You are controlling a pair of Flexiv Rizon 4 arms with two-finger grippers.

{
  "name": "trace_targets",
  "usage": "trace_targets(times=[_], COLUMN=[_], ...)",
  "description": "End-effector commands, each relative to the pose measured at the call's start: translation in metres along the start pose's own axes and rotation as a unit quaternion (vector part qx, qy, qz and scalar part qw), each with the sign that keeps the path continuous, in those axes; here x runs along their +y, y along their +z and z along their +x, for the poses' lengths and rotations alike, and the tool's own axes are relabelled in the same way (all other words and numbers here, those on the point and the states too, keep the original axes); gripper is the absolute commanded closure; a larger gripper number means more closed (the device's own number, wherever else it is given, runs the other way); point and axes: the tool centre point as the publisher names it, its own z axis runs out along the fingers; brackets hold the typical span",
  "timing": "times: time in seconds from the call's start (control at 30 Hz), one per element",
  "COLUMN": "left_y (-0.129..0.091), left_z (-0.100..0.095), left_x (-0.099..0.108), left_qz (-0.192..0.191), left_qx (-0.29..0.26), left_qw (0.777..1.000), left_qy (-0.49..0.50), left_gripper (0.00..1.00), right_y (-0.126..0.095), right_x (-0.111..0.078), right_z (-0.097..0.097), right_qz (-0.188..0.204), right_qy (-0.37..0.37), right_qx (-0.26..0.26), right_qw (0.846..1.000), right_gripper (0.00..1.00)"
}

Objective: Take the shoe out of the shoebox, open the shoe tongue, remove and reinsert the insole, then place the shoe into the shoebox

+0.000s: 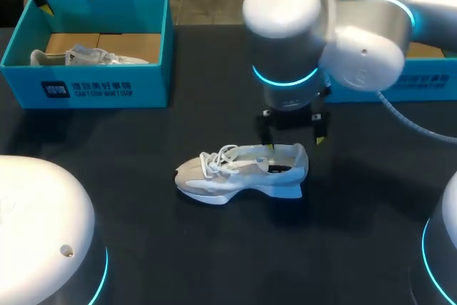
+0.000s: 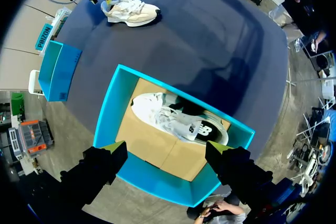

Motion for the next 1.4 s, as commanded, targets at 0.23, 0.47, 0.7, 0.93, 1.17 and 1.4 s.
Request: trace_targets(times=[0.23, 0.47, 0.7, 0.93, 1.17, 1.4], left_y=[0.0, 0.0, 0.0, 0.0, 0.0, 0.0], left_z=[0.0, 0.0, 0.0, 0.0, 0.0, 0.0], left_x=[0.0, 0.0, 0.0, 0.0, 0.0, 0.0], left_qz=[0.0, 0.0, 0.0, 0.0, 0.0, 0.0], left_qx=[0.001, 0.001, 0.001, 0.001, 0.001, 0.001], left_qw=[1.0, 1.0, 1.0, 1.0, 1.0, 1.0], left_qy=[0.0, 0.0, 0.0, 0.0, 0.0, 0.0], left_gripper=[0.0, 0.0, 0.0, 0.0, 0.0, 0.0], right_y=[-0.022, -0.019, -0.011, -0.011, -0.011, -0.013], right_x=[0.002, 0.022, 0.028, 0.028, 0.028, 0.028], right_z=[-0.011, -0.022, -0.041, -0.041, -0.041, -0.061], right_qz=[-0.125, -0.102, -0.032, -0.032, -0.032, -0.078], right_qy=[-0.416, -0.511, -0.447, -0.447, -0.447, -0.509], right_qx=[0.125, 0.034, -0.052, -0.052, -0.052, 0.03], right_qw=[0.892, 0.853, 0.892, 0.892, 0.892, 0.857], right_gripper=[0.0, 0.0, 0.0, 0.0, 0.0, 0.0])
